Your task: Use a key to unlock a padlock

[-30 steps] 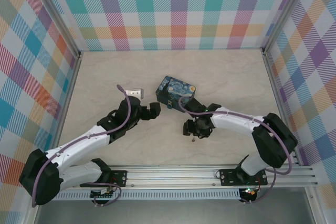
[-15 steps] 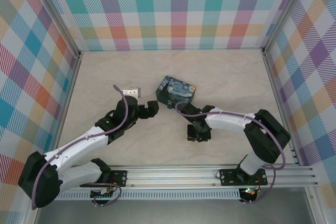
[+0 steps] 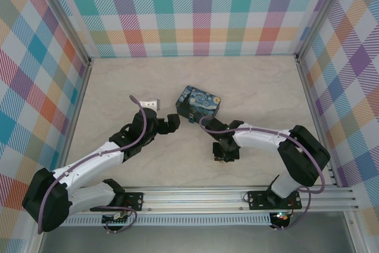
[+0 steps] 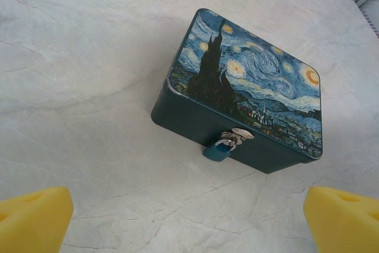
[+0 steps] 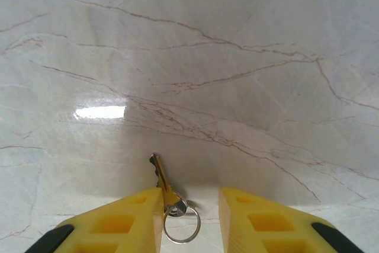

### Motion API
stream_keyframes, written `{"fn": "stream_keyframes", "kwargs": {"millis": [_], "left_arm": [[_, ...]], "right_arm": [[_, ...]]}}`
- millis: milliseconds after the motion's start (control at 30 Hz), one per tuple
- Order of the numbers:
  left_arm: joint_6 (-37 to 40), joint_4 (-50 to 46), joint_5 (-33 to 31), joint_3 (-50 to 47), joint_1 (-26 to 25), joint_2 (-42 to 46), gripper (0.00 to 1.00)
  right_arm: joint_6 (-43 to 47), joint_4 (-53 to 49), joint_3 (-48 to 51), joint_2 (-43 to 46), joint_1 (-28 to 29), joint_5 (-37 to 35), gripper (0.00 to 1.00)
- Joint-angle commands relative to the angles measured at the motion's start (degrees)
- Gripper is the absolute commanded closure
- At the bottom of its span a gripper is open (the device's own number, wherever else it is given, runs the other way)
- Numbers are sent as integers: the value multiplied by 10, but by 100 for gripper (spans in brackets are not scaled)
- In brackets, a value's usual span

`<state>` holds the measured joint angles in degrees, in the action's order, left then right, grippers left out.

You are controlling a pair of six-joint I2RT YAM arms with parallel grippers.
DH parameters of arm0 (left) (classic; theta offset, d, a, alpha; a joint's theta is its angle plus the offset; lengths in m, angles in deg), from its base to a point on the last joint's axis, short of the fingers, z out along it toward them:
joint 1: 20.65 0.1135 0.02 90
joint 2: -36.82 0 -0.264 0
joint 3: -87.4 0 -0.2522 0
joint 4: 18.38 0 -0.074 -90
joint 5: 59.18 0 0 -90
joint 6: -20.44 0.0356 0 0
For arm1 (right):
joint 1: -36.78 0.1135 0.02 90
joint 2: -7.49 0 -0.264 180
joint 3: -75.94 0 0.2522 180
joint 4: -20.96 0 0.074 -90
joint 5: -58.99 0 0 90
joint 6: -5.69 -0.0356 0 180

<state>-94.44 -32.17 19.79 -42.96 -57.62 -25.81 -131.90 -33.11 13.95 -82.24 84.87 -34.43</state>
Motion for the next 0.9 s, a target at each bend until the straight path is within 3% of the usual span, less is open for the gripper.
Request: {"fn": "stream_keyframes", "kwargs": {"millis": [0,267,567,867], "left_arm": [[-5,11,6,7,5,-5,0],[-5,13,7,8,5,-9,0],[-4,11,7,11,5,-9,0],[-6,11,15,17,5,-11,0]], "right_arm": [[-7,-9,8,8,5,14,70],[-5,7,14,-9,8,36,74],[0,0,16,3,9,34,86],[10,-13,12,44,8,0,86]]}}
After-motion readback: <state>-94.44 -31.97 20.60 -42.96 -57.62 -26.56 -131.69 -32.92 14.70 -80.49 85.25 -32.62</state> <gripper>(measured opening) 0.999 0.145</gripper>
